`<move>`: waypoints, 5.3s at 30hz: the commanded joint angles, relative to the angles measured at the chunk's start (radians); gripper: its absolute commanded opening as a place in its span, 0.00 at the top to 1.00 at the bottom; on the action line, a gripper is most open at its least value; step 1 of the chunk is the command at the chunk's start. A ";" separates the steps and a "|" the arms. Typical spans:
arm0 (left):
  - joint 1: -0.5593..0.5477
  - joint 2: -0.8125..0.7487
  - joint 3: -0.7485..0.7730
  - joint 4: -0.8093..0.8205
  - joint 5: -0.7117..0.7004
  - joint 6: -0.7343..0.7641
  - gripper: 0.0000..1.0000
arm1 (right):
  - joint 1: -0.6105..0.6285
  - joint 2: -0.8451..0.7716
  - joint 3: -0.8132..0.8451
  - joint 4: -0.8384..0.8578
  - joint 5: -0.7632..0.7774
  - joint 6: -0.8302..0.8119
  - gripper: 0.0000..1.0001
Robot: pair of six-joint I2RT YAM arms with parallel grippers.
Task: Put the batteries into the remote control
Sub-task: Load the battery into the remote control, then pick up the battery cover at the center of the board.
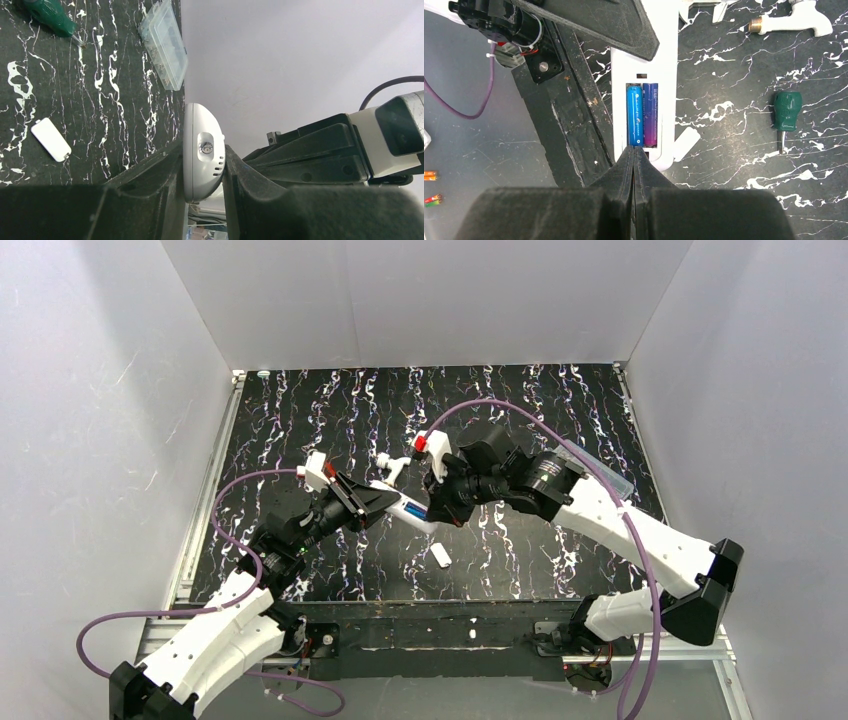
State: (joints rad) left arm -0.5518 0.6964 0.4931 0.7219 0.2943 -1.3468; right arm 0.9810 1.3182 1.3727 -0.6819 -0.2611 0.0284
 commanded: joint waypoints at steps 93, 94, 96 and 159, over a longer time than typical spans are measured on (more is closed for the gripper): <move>-0.003 -0.107 0.118 -0.395 0.066 0.264 1.00 | 0.069 0.337 -0.355 0.194 0.352 0.420 0.41; -0.004 -0.106 0.120 -0.396 0.067 0.264 1.00 | 0.071 0.340 -0.354 0.194 0.351 0.421 0.43; -0.003 -0.104 0.123 -0.399 0.069 0.265 1.00 | 0.074 0.345 -0.353 0.196 0.353 0.424 0.46; 0.073 0.030 0.114 -0.205 -0.009 0.271 1.00 | 0.050 -0.074 -0.198 -0.047 0.631 0.233 0.64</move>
State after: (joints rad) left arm -0.4934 0.7200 0.5892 0.4068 0.2539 -1.0374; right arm 1.0355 1.3170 1.0771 -0.6853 0.3683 0.3599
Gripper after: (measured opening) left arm 0.259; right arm 0.378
